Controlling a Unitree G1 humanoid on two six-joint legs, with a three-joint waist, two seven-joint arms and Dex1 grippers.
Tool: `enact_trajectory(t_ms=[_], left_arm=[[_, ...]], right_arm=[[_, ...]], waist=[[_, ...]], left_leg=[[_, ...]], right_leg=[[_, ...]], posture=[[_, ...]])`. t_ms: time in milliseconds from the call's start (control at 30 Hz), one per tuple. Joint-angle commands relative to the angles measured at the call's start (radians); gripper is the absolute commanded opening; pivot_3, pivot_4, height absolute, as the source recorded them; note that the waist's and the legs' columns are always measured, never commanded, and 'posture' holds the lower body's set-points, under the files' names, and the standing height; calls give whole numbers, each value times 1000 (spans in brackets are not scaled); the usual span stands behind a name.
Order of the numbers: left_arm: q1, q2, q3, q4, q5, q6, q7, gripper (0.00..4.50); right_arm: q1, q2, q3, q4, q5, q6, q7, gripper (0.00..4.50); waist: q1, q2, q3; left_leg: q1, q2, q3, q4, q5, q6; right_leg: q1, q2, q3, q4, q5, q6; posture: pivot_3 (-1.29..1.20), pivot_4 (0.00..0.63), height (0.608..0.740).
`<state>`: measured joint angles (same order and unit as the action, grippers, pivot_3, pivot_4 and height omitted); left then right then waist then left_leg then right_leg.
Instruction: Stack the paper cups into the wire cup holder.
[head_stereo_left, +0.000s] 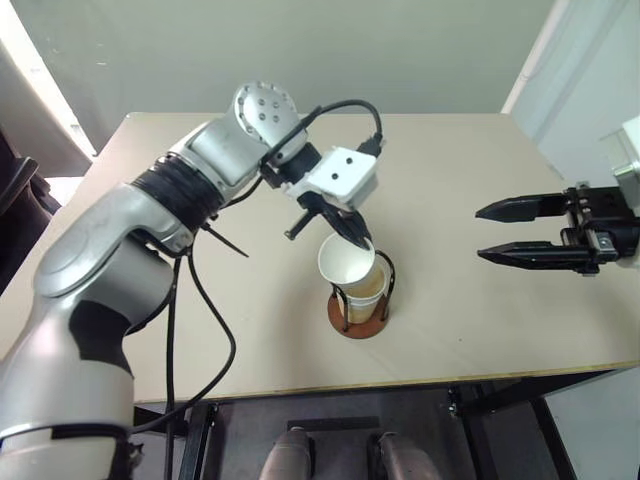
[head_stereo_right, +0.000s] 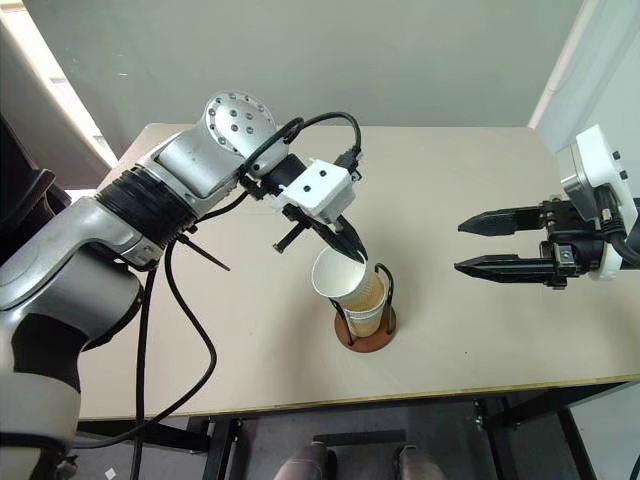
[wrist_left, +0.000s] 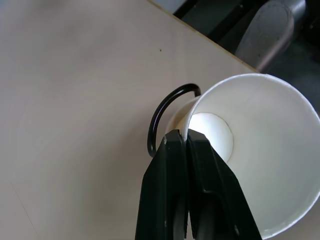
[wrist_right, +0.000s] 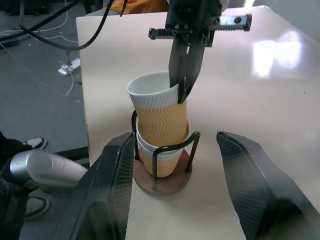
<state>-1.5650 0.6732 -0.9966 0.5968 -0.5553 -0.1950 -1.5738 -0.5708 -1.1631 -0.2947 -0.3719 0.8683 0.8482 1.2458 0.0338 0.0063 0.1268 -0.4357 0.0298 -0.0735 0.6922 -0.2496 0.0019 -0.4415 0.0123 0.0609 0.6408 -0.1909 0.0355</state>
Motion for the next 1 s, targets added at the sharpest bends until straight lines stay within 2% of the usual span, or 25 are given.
enact_trajectory(t_ms=[33, 233, 333, 467, 567, 733, 833, 933, 1000], left_arm=[[-10, 8, 45, -13, 6, -2, -41, 1273], [27, 2, 98, -14, 54, 20, -41, 3271], [58, 10, 153, -40, 78, 57, -41, 3271], [92, -3, 278, -40, 150, 122, -37, 3271], [121, 23, 369, -64, 188, 172, -16, 3271], [222, 148, 538, -158, 216, 299, 29, 3271], [333, 265, 657, -254, 197, 411, 62, 3271], [520, 406, 806, -356, 161, 523, 111, 3271], [699, 496, 936, -392, 139, 590, 166, 3271]], right_arm=[[-23, -19, -12, -9, 4, -18, -5, 2691], [-33, -6, 19, -10, 1, -29, -1, 2691], [-65, 7, 63, 12, -6, -41, 11, 2691], [-135, 19, 130, 67, -35, -67, 52, 2691], [-181, 33, 179, 120, -68, -92, 87, 2691], [-251, 74, 254, 232, -139, -140, 138, 2691], [-278, 98, 287, 303, -183, -166, 164, 2691], [-297, 117, 306, 380, -229, -192, 181, 2691], [-310, 131, 314, 430, -258, -205, 185, 2691]], waist=[[0, 0, 0], [0, 0, 0], [-1, 1, 0], [-2, 1, 0], [-3, 2, -1], [-16, 3, -1], [-22, 4, -1], [-30, 4, -2], [-33, 4, -2]], left_leg=[[0, 0, 1, 0, 0, 0], [0, 0, 0, 2, -1, 2], [0, 1, 1, 4, -2, 2], [0, 0, 1, 6, -2, 3], [0, 0, 2, 6, -3, 3], [1, 1, 2, 5, -3, 4], [1, 1, 2, 5, -3, 3], [1, 1, 2, 3, 0, -2], [1, 1, 2, 1, 1, -4]], right_leg=[[0, 0, 0, 0, 0, 0], [0, 0, 0, 0, 0, 0], [1, 0, 1, 0, 0, 1], [0, 1, 1, 1, 1, 1], [0, 0, 2, 1, 1, 1], [-1, 1, 3, 1, 1, 1], [-2, 2, 3, 2, 0, 0], [-4, 1, 3, 2, 0, -1], [-4, 1, 3, 3, -1, -3]], posture=[[0, 150, 740], [0, 150, 740], [0, 150, 740], [0, 150, 740], [0, 150, 740], [0, 150, 740], [0, 150, 740], [0, 150, 740], [0, 150, 740]])
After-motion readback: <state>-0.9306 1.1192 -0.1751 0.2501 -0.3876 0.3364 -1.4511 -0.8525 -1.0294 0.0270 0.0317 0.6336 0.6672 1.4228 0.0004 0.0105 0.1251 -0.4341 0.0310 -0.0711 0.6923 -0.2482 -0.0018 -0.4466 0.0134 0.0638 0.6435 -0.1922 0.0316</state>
